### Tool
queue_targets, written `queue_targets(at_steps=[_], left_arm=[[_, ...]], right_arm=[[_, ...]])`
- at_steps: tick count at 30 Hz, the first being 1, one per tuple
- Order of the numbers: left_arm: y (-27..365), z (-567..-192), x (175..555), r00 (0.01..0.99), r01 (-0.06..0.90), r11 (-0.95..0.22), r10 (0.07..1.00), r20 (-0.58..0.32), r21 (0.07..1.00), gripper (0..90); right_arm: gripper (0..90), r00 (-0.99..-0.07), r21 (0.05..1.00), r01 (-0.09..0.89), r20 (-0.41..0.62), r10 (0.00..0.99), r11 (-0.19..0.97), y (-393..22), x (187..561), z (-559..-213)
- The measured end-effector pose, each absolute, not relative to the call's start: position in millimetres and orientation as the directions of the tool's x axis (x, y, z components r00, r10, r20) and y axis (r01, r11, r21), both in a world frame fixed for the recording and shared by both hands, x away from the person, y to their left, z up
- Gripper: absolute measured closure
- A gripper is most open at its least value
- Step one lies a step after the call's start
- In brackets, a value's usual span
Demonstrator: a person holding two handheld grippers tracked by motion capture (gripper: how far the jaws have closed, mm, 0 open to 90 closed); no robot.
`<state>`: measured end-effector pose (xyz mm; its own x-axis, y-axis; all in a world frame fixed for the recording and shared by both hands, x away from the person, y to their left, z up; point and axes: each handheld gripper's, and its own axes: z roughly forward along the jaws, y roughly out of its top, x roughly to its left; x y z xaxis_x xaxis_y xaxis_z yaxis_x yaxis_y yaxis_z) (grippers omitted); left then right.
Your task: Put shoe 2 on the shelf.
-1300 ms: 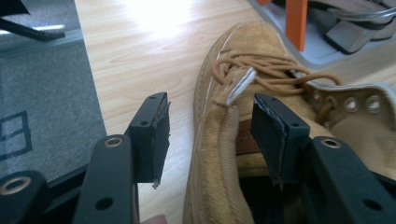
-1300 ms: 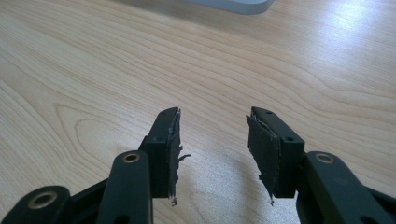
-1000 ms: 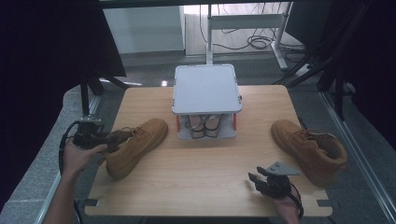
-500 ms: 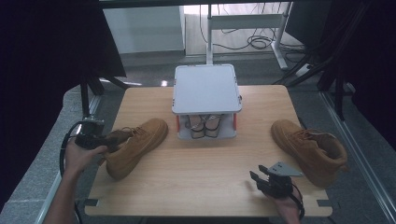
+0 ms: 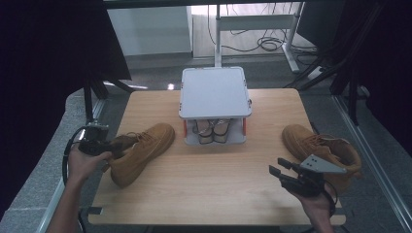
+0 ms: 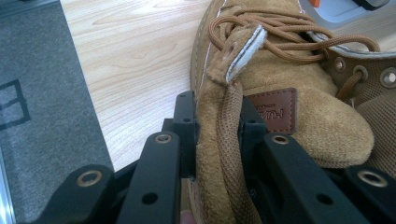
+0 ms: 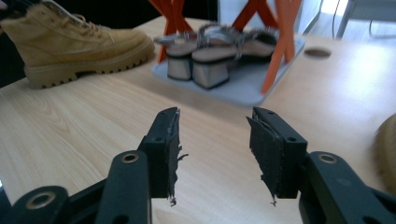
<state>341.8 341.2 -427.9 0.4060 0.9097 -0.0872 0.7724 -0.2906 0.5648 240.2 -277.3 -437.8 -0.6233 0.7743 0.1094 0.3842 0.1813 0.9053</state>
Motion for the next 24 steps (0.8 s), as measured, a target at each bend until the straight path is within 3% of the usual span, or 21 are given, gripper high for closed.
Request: queue_targets(at_steps=[5,10,24], left_arm=[[342.5,-428.1,342.5,0.406,0.774,-0.287,0.909,-0.095,0.565,75.3],[342.7,-428.0,342.8,0.408,0.775,-0.289,0.908,-0.096,0.563,75.3],[343.4,-428.1,343.2,0.405,0.778,-0.281,0.908,-0.107,0.562,75.1]], right_arm=[[50.7,-0.603,0.91,0.36,0.061,0.796,0.203,-297.0,245.0,-408.9],[50.9,-0.558,0.907,0.385,0.081,0.826,0.171,-336.7,260.0,-390.7],[50.2,-0.437,0.873,0.464,0.074,0.896,0.154,-409.1,273.5,-370.8]])
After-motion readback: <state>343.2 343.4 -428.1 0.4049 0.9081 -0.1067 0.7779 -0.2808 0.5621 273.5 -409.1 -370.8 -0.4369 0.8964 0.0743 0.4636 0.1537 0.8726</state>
